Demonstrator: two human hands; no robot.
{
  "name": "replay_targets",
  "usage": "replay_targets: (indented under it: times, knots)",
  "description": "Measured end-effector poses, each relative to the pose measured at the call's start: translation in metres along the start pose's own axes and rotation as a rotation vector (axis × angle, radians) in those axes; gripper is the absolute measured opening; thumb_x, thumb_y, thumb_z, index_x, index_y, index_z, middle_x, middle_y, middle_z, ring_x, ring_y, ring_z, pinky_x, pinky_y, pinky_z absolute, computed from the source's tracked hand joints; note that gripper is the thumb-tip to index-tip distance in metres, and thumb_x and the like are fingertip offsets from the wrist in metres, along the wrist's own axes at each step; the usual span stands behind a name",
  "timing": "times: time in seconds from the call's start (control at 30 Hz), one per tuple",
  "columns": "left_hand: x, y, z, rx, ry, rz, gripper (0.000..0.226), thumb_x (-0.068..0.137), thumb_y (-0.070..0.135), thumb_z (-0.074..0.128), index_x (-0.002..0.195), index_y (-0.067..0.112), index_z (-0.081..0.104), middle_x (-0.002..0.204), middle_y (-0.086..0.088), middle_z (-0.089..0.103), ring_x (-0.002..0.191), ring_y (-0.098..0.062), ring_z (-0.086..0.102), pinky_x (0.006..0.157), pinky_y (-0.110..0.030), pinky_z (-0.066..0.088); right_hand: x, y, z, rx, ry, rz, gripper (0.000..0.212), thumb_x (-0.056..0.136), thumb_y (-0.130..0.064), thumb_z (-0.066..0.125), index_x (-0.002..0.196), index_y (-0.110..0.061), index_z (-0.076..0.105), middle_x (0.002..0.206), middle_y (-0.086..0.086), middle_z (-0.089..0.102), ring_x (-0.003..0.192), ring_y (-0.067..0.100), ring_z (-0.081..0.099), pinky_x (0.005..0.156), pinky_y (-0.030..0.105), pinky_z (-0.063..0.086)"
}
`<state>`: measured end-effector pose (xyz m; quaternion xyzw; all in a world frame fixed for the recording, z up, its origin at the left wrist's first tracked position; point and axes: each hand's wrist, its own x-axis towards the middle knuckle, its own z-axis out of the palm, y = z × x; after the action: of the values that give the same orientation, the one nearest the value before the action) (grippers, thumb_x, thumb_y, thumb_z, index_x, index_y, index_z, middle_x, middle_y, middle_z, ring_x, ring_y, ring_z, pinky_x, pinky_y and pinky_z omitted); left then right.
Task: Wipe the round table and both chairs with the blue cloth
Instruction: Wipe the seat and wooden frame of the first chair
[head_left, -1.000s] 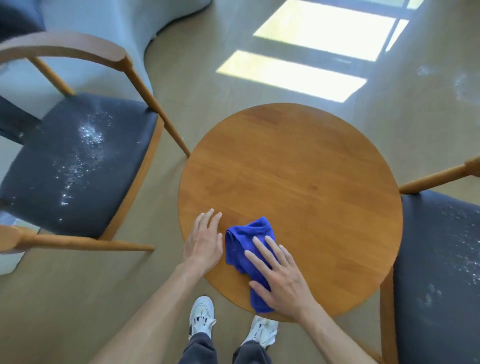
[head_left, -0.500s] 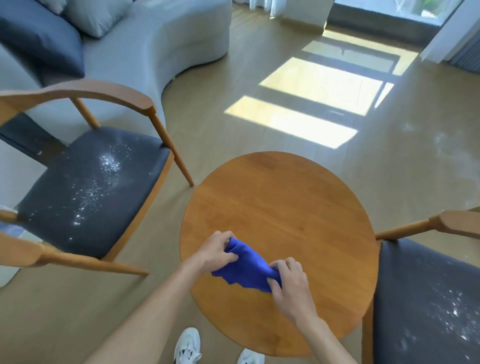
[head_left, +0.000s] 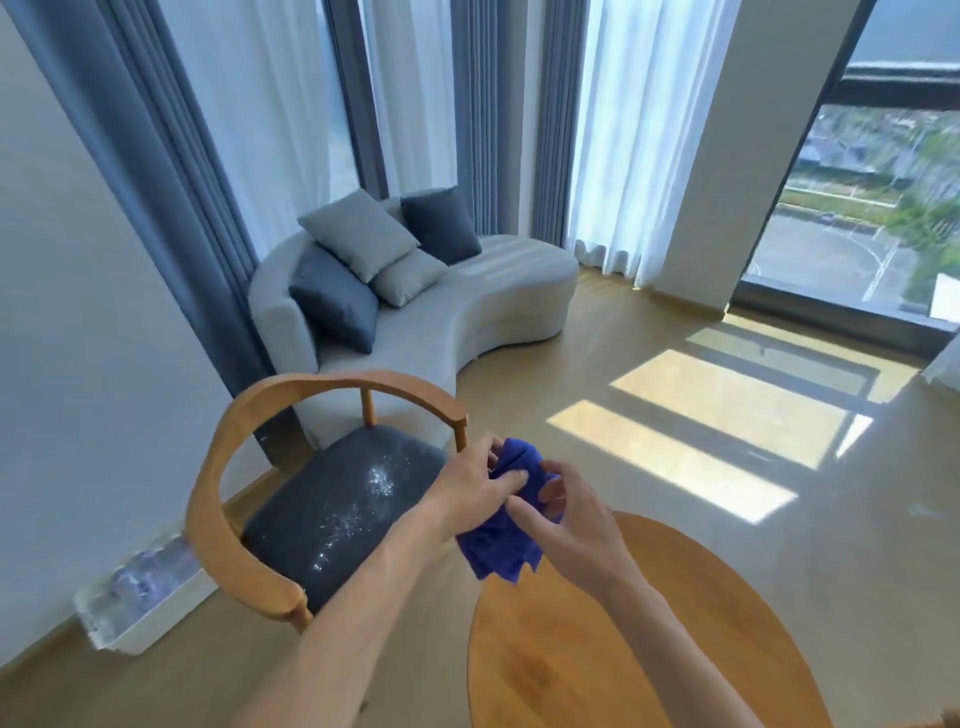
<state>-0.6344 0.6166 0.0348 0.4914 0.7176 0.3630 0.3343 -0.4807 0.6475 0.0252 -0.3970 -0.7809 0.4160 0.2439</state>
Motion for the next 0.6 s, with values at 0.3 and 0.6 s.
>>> replay_targets:
  times: [0.3,0.6]
  knots:
    - [-0.033,0.031,-0.124,-0.255,0.03,0.037,0.02,0.099,0.017,0.04,0.103,0.014,0.059,0.099,-0.01,0.063,0.092,-0.022,0.061,0.078,-0.036,0.05,0.043,-0.133,0.014,-0.035,-0.104,-0.011,0.044,0.081,-0.056,0.065,0.103,-0.018,0.063,0.094,-0.001,0.069,0.086,0.017,0.066,0.082,0.039,0.056]
    - [-0.048,0.01,-0.188,-0.161,0.007,0.172,0.039,0.081,0.012,0.071,0.112,0.022,0.05,0.11,-0.005,0.057,0.095,-0.021,0.063,0.069,-0.026,0.054,0.075,-0.18,0.049,0.055,-0.127,0.017,0.015,0.09,-0.019,0.064,0.099,-0.007,0.066,0.094,0.016,0.069,0.077,0.019,0.064,0.071,0.034,0.056]
